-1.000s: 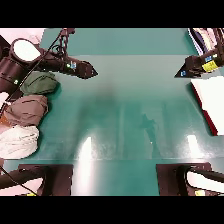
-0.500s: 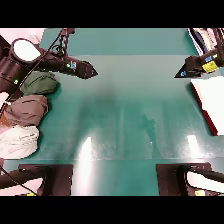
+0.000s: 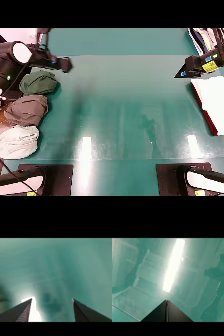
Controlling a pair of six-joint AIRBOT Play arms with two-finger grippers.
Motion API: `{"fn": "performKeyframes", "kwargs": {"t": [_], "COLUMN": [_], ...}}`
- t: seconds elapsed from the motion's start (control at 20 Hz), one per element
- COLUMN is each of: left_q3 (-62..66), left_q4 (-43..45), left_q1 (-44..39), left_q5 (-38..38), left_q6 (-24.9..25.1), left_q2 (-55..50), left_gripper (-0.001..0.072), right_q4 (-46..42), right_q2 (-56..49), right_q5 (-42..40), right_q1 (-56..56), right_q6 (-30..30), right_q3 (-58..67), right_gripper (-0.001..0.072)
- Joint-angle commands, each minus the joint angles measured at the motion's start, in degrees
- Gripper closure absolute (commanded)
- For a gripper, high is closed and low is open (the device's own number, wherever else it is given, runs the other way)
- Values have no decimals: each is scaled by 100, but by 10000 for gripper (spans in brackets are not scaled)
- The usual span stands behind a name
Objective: Fold the shirts.
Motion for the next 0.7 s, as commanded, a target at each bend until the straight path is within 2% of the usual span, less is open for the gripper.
{"fn": "performKeyframes", "kwargs": {"t": [0.0,0.2,0.45,0.5,0.6,0.65], "left_q3": [-4,-4,2,7,136,245], "left_q4": [1272,1272,1259,1222,1132,1058], "left_q1": [835,1397,1526,1526,1526,1526], "left_q5": [136,168,254,326,219,90], "left_q6": [-538,-518,-520,-527,-498,-496], "left_q2": [-426,-1126,-1641,-1641,-1615,-1585], "left_gripper": [81,81,83,112,666,679], "right_q4": [2,2,7,4,7,9], "right_q2": [2,2,2,2,4,4], "right_q5": [-9,-7,4,4,-11,-13], "right_q1": [4,4,11,9,9,9], "right_q6": [4,9,101,98,98,98], "right_q3": [0,-2,0,0,0,0], "right_gripper": [690,690,690,690,690,690]}}
